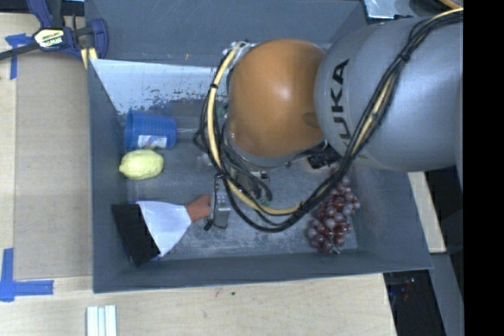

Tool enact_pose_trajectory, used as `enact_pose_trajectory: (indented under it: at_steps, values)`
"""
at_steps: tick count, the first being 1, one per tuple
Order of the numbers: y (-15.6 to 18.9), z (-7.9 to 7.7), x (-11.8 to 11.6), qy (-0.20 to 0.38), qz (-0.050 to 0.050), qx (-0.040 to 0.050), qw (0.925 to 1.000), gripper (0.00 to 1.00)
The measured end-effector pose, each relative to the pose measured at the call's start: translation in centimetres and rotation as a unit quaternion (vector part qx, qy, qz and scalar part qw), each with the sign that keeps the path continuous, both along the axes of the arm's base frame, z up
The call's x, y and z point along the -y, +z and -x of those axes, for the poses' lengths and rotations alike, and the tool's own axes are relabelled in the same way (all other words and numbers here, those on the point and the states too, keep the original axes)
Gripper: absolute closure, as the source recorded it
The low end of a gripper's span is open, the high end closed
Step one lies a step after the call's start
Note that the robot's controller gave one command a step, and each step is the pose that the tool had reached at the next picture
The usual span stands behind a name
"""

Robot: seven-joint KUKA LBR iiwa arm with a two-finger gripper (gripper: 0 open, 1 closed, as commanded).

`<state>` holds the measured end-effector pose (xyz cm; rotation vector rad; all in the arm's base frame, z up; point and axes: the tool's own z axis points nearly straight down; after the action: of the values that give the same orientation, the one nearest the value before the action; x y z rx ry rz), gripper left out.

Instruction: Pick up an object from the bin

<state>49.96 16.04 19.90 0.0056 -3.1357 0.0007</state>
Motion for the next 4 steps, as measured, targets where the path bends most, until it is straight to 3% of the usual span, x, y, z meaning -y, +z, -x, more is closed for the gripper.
enact_pose_trajectory:
  at_steps: [1,2,3,4]
  values:
    - [0.5,-0.2,0.1,-0.002,-0.001,0.0042,1.0000,0.00]
    - [-13.0,-3.5,2.2,0.049,-0.001,0.0037,0.9988,0.00]
    - [-4.4,-3.1,2.1,-0.059,-0.002,0.0081,0.9982,0.00]
    - [-9.9,-2.2,1.7,0.057,0.000,-0.0017,0.9984,0.00]
